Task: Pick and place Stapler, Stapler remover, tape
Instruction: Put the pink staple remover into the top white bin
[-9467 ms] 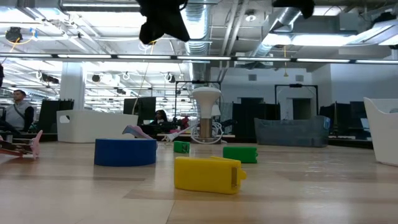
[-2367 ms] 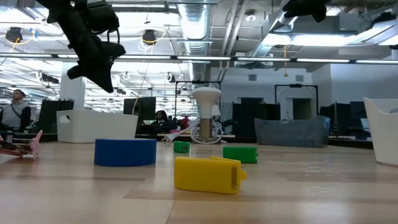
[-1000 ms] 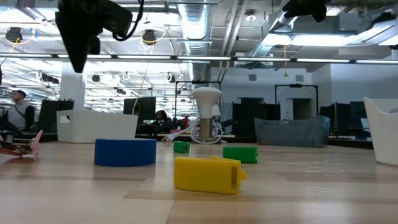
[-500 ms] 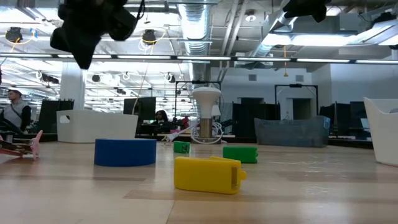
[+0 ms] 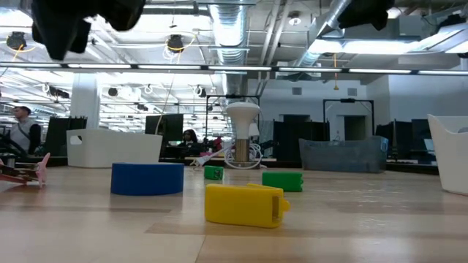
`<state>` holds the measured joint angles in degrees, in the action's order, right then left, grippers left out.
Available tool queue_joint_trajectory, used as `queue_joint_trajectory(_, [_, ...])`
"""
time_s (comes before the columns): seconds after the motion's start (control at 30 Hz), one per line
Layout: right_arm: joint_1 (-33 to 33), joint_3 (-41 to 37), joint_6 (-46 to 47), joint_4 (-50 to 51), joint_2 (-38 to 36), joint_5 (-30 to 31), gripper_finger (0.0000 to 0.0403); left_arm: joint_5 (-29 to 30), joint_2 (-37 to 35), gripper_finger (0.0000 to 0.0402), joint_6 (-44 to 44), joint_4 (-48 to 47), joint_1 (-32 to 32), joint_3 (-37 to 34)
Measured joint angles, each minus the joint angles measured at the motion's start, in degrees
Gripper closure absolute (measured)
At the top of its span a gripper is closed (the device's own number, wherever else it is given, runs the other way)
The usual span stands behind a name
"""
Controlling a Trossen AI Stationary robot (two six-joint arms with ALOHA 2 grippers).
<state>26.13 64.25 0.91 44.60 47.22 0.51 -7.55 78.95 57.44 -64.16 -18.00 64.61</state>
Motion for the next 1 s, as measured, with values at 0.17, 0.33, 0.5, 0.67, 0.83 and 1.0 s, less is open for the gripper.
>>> queue_joint_trajectory(0.17, [0.8,0.0,0.0,0.0,0.0,0.0,0.0284,0.5,-1.8,0.0400,0.1,-1.6,-2.0,3.6])
queue_joint_trajectory(0.33, [1.1,0.0,0.0,0.0,0.0,0.0,0.0284,0.6,-1.8,0.0400,0.5,-11.3,-1.5,12.7])
queue_joint_trajectory(0.5, [1.1,0.0,0.1,0.0,0.0,0.0,0.0284,1.5,-1.8,0.0400,0.6,-18.1,-1.5,20.4])
queue_joint_trajectory(0.67, [1.0,0.0,0.2,0.0,0.0,0.0,0.0284,2.8,2.2,0.0400,0.8,-17.9,-2.8,22.5])
queue_joint_trajectory(0.83, [1.0,0.0,0.2,0.0,0.0,0.0,0.0284,3.0,9.9,0.0400,0.9,-17.9,-5.2,22.5])
queue_joint_trajectory(1.0, [1.0,0.0,0.2,0.0,0.0,0.0,0.0284,3.0,16.6,0.0400,0.9,-18.5,-5.9,22.5])
